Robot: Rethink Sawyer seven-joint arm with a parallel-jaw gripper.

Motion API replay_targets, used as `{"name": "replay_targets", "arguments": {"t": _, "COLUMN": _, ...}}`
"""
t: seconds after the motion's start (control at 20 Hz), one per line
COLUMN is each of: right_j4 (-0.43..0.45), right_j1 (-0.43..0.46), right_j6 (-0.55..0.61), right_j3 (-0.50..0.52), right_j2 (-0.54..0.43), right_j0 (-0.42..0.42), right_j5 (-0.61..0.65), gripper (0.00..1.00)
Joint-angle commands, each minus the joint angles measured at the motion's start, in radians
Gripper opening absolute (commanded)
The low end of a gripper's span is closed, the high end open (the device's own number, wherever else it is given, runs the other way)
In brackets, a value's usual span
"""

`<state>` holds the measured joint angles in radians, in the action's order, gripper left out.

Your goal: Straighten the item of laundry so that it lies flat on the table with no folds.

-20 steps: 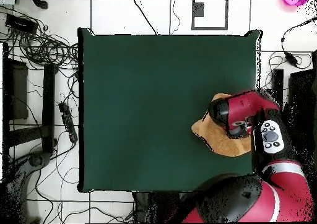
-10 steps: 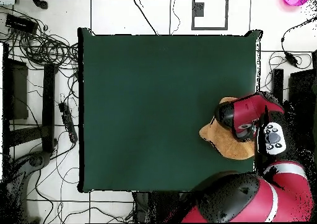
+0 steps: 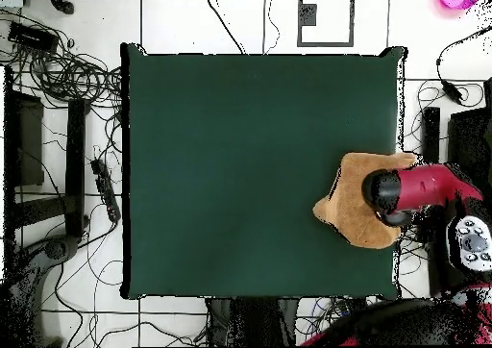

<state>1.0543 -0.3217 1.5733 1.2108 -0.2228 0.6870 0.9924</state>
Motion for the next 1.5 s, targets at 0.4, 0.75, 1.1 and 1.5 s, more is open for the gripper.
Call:
{"name": "replay_targets", "arguments": {"t": 0.4, "right_j4": -0.205, "right_j1": -0.092, "right_j6": -0.046, "right_j3": 0.276, "right_j2": -0.192, "right_j0": -0.022, "right_j5": -0.284, "gripper": 0.0}}
{"name": "replay_targets", "arguments": {"t": 0.75, "right_j4": -0.251, "right_j1": -0.114, "right_j6": -0.058, "right_j3": 0.269, "right_j2": -0.152, "right_j0": -0.058, "right_j5": -0.22, "gripper": 0.0}}
{"name": "replay_targets", "arguments": {"t": 1.1, "right_j4": -0.285, "right_j1": -0.16, "right_j6": -0.079, "right_j3": 0.3, "right_j2": -0.128, "right_j0": -0.069, "right_j5": -0.208, "gripper": 0.0}}
{"name": "replay_targets", "arguments": {"t": 1.5, "right_j4": -0.289, "right_j1": -0.191, "right_j6": -0.094, "right_j3": 0.27, "right_j2": -0.134, "right_j0": -0.085, "right_j5": -0.225, "gripper": 0.0}}
